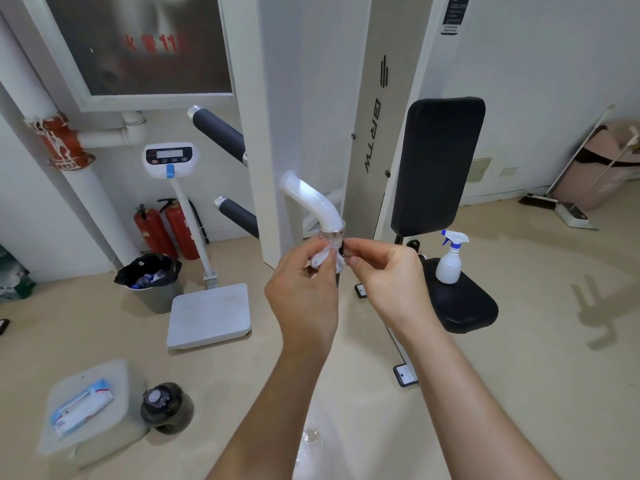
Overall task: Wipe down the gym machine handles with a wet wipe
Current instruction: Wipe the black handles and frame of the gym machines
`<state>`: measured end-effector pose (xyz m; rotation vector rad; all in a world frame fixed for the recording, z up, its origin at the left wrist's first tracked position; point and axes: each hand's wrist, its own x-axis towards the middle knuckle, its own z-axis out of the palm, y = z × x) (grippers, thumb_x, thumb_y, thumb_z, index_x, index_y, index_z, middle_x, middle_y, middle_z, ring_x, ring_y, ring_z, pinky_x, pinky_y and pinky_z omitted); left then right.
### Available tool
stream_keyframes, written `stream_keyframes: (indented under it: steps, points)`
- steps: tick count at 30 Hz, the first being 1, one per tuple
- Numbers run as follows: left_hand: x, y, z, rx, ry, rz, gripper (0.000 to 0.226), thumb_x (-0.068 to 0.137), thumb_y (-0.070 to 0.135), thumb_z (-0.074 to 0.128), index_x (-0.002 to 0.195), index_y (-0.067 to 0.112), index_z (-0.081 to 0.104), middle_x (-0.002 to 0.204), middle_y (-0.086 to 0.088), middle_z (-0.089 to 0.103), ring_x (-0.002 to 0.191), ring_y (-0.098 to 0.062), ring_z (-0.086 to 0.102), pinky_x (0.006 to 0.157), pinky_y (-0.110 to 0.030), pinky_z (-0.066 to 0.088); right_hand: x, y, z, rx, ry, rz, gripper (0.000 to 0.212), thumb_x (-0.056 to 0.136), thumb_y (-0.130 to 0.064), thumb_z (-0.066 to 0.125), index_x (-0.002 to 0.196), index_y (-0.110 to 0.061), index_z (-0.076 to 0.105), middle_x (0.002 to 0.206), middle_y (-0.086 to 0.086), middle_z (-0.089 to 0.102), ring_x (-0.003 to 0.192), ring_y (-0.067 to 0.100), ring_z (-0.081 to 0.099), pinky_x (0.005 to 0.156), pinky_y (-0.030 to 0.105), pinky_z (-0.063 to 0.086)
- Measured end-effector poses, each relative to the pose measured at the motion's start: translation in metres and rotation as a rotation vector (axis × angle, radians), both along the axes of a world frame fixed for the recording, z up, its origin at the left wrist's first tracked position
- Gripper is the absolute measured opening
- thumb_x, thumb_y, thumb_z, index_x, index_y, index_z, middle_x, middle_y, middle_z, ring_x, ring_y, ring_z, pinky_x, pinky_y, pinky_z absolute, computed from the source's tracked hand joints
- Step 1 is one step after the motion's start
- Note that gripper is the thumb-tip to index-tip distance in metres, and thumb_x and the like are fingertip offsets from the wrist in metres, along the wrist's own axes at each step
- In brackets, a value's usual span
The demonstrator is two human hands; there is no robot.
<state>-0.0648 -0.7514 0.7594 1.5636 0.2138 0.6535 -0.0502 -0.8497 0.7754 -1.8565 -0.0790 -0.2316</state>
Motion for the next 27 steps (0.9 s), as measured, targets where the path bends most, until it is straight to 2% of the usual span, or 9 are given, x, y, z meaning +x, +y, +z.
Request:
stream_keyframes:
  steps: [2, 4, 8, 12, 16, 20, 23, 25, 27]
  points:
    - [-0.003, 0.003, -0.004, 0.092, -0.055, -0.005, 0.034, 0.081, 0.007, 0.072, 0.084, 0.04, 0.067, 0.087, 0.025, 0.065, 0.087, 0.007, 0.062, 0.079, -0.009, 0.046, -0.002, -0.001, 0.001, 0.026, 0.005, 0.024, 0.043, 0.089, 0.006, 0.052, 0.092, -0.033, 0.071, 0.089, -0.017, 0.071, 0.09, 0.0, 0.068, 0.085, 0.018, 0.05]
    - [-0.007, 0.009, -0.003, 0.158, -0.076, -0.002, 0.025, 0.082, 0.007, 0.07, 0.087, 0.031, 0.071, 0.085, 0.021, 0.067, 0.084, 0.004, 0.062, 0.076, -0.008, 0.046, -0.004, -0.001, 0.002, 0.057, 0.014, 0.047, 0.048, 0.089, 0.007, 0.05, 0.088, -0.037, 0.068, 0.092, -0.014, 0.071, 0.09, 0.0, 0.068, 0.085, 0.017, 0.05]
    - [0.004, 0.019, 0.003, 0.007, 0.069, -0.065, 0.015, 0.085, 0.013, 0.067, 0.086, 0.028, 0.07, 0.081, 0.016, 0.069, 0.076, 0.009, 0.061, 0.07, -0.004, 0.045, -0.006, 0.0, 0.001, 0.067, 0.021, 0.08, 0.046, 0.09, 0.005, 0.049, 0.089, -0.036, 0.068, 0.096, -0.01, 0.073, 0.095, 0.004, 0.068, 0.09, 0.023, 0.05]
    - [0.008, 0.024, -0.014, 0.047, 0.19, -0.178, 0.021, 0.084, 0.016, 0.069, 0.1, 0.028, 0.073, 0.09, 0.016, 0.072, 0.084, 0.004, 0.065, 0.076, -0.009, 0.048, -0.003, -0.004, 0.0, 0.059, 0.061, 0.06, 0.036, 0.089, 0.004, 0.051, 0.102, -0.023, 0.071, 0.096, -0.01, 0.072, 0.093, 0.003, 0.068, 0.092, 0.026, 0.051]
    - [0.007, 0.029, -0.031, 0.178, 0.31, -0.253, 0.029, 0.086, 0.016, 0.066, 0.112, 0.027, 0.07, 0.095, 0.008, 0.073, 0.089, -0.007, 0.065, 0.083, -0.024, 0.051, 0.002, -0.008, 0.001, 0.023, 0.06, 0.066, 0.036, 0.088, 0.006, 0.05, 0.107, -0.016, 0.07, 0.098, -0.008, 0.071, 0.092, 0.004, 0.068, 0.092, 0.026, 0.051]
    - [0.008, 0.029, -0.035, 0.312, 0.351, -0.274, 0.019, 0.083, 0.016, 0.062, 0.081, 0.034, 0.066, 0.085, -0.005, 0.071, 0.084, -0.022, 0.064, 0.077, -0.035, 0.052, 0.003, -0.007, -0.001, 0.018, 0.048, 0.078, 0.036, 0.089, 0.006, 0.051, 0.109, -0.017, 0.07, 0.092, -0.016, 0.069, 0.087, -0.004, 0.066, 0.084, 0.015, 0.049]
    - [0.008, 0.028, -0.05, 0.393, 0.463, -0.303, 0.008, 0.082, 0.014, 0.059, 0.074, 0.013, 0.061, 0.065, 0.0, 0.062, 0.066, -0.023, 0.054, 0.056, -0.021, 0.043, 0.002, -0.004, -0.003, 0.029, 0.03, 0.064, 0.035, 0.089, 0.006, 0.052, 0.107, -0.019, 0.07, 0.089, -0.018, 0.068, 0.084, -0.008, 0.065, 0.081, 0.012, 0.048]
    - [0.007, 0.026, -0.062, 0.474, 0.537, -0.319, 0.014, 0.083, 0.013, 0.057, 0.069, 0.014, 0.06, 0.058, 0.005, 0.053, 0.062, -0.02, 0.049, 0.046, -0.016, 0.033, 0.001, -0.004, -0.006, 0.035, 0.018, 0.059, 0.036, 0.089, 0.006, 0.052, 0.109, -0.018, 0.07, 0.091, -0.017, 0.069, 0.087, -0.005, 0.065, 0.084, 0.012, 0.048]
    - [0.004, 0.024, -0.068, 0.524, 0.578, -0.333, 0.02, 0.085, 0.013, 0.054, 0.068, 0.021, 0.059, 0.059, 0.006, 0.053, 0.064, -0.022, 0.051, 0.048, -0.019, 0.035, -0.003, -0.005, -0.008, 0.056, 0.026, 0.074, 0.037, 0.09, 0.006, 0.051, 0.114, -0.018, 0.067, 0.096, -0.016, 0.069, 0.092, -0.005, 0.065, 0.087, 0.013, 0.048]
